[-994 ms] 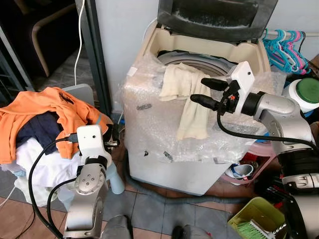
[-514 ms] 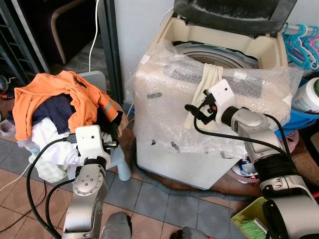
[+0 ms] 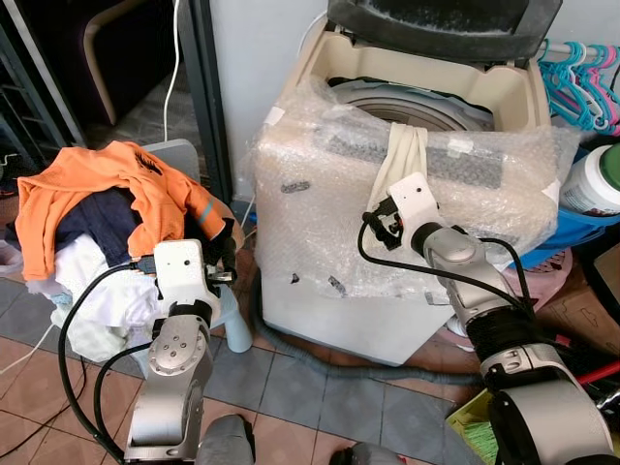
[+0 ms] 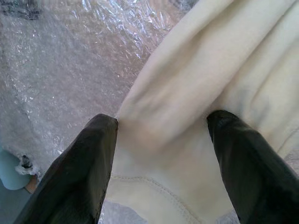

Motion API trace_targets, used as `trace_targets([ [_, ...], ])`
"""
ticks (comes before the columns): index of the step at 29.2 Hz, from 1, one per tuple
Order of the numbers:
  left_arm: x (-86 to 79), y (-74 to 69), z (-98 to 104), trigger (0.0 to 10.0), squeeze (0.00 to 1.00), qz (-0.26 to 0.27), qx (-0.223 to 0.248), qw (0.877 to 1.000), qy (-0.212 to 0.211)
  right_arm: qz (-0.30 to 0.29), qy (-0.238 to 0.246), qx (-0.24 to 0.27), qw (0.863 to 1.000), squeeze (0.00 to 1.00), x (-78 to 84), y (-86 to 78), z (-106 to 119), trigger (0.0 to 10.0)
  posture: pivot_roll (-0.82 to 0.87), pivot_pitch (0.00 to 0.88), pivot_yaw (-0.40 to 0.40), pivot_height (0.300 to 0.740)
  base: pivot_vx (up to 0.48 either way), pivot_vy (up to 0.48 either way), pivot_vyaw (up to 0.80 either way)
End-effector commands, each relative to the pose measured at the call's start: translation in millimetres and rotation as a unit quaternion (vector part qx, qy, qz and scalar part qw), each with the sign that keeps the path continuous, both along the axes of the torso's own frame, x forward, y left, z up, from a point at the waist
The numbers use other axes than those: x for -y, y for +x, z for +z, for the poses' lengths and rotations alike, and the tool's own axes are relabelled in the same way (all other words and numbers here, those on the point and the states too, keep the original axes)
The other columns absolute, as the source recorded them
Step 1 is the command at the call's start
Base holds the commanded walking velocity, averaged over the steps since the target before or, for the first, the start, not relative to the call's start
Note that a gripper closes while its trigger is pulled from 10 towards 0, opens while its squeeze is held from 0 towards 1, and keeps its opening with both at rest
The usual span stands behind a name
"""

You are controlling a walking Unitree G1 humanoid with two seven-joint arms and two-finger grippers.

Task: Clothes washing

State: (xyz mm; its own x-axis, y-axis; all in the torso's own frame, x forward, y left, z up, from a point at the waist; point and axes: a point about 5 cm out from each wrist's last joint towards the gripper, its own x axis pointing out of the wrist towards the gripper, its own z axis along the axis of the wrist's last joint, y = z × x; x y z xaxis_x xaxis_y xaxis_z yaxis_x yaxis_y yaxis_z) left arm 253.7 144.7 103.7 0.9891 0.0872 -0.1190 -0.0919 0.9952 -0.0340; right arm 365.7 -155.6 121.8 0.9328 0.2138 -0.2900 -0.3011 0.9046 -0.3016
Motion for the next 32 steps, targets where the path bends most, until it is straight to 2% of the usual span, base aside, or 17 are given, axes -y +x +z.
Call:
trace_targets([
  [1, 1.8, 0.0, -2, 10.0, 0.0, 0.002, -0.007, 1.0, 0.003, -0.031, 0.043, 0.005, 0.999, 0.0, 3.5, 6.1, 9, 0.0, 0.05, 0.082, -0.066, 0.74, 0.0, 0.0, 0.0],
  [3, 1.2, -0.2, -2, 10.0, 0.0, 0.005, -0.008, 1.0, 0.003, -0.032, 0.079, -0.006, 0.996, 0.0, -1.1, 7.7, 9, 0.0, 0.05, 0.081, -0.068, 0.74, 0.0, 0.0, 0.0],
  [4, 1.7, 0.1, -2, 10.0, 0.0, 0.005, -0.008, 1.0, 0.003, -0.028, 0.117, -0.015, 0.993, 0.0, -5.1, 9.6, 10, 0.0, 0.05, 0.08, -0.071, 0.74, 0.0, 0.0, 0.0],
  [6, 1.9, 0.7, -2, 10.0, 0.0, 0.005, -0.008, 1.0, 0.003, -0.023, 0.132, -0.022, 0.991, 0.0, -7.4, 10.7, 11, 0.0, 0.05, 0.079, -0.073, 0.74, 0.0, 0.0, 0.0],
  [10, 2.5, 1.4, -3, 10.0, 0.0, 0.005, -0.012, 1.0, 0.003, -0.021, 0.134, -0.036, 0.99, 0.0, -9.6, 11.8, 8, 0.0, 0.05, 0.082, -0.076, 0.74, 0.0, 0.0, 0.0],
  [15, 2.7, 1.6, -4, 10.0, 0.0, 0.007, -0.014, 1.0, 0.002, -0.011, 0.153, -0.047, 0.987, 0.0, -21.1, 13.1, 6, 0.0, 0.05, 0.084, -0.076, 0.74, 0.0, 0.0, 0.0],
  [23, 3.5, 1.1, -4, 10.0, 0.0, 0.009, -0.018, 1.0, 0.002, 0.026, 0.205, -0.047, 0.977, 0.0, -50.7, 17.8, 15, 0.0, 0.06, 0.089, -0.079, 0.74, 0.0, 0.0, 0.0],
  [27, 3.3, 0.2, -5, 10.0, 0.0, 0.011, -0.019, 1.0, 0.002, 0.031, 0.208, -0.045, 0.977, 0.0, -50.9, 19.2, 17, 0.0, 0.06, 0.093, -0.083, 0.74, 0.0, 0.0, 0.0],
  [32, 2.9, -1.1, -6, 10.0, 0.0, 0.014, -0.021, 1.0, 0.002, 0.034, 0.21, -0.025, 0.977, 0.0, -42.3, 26.2, 29, 0.0, 0.06, 0.092, -0.089, 0.74, 0.0, 0.0, 0.0],
])
